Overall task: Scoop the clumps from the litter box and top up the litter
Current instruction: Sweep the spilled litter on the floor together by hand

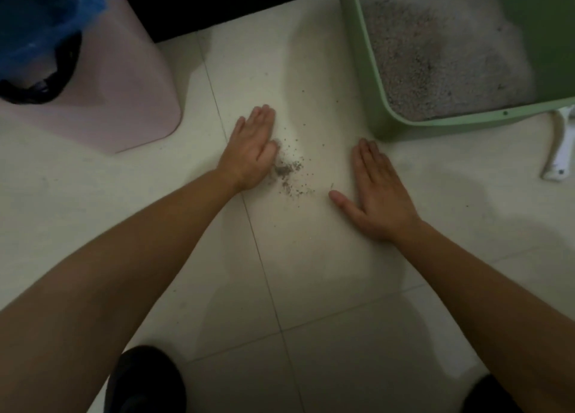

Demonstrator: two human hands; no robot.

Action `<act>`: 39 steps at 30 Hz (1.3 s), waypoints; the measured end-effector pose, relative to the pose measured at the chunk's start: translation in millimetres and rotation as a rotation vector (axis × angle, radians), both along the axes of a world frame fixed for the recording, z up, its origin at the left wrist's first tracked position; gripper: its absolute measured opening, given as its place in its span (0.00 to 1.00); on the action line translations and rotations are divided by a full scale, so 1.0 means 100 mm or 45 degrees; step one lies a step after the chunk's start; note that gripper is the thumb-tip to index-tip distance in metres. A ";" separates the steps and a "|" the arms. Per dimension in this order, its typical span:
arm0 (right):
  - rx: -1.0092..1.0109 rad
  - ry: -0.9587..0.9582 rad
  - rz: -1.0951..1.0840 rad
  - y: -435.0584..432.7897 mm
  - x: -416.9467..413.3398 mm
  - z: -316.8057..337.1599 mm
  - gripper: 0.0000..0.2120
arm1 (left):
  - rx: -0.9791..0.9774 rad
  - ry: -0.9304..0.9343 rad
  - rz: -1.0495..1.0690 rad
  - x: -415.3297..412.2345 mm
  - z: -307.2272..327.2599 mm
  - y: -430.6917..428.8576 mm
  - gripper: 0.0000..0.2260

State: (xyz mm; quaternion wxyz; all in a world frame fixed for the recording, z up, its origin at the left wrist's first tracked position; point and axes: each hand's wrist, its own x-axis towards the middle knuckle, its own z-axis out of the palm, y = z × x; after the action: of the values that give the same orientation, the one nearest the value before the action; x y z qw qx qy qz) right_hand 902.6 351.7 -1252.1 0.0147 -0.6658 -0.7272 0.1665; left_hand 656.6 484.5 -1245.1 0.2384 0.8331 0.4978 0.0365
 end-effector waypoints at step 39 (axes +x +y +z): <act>0.047 -0.028 0.278 0.17 -0.70 -0.04 0.42 | 0.070 -0.231 0.580 -0.23 -0.02 -0.99 0.30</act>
State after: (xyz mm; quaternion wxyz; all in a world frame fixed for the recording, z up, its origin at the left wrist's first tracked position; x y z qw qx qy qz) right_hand 832.5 368.8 -1256.5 0.0010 -0.5840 -0.7985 0.1464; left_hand 633.1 385.9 -1247.5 0.2448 0.6989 0.6482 0.1775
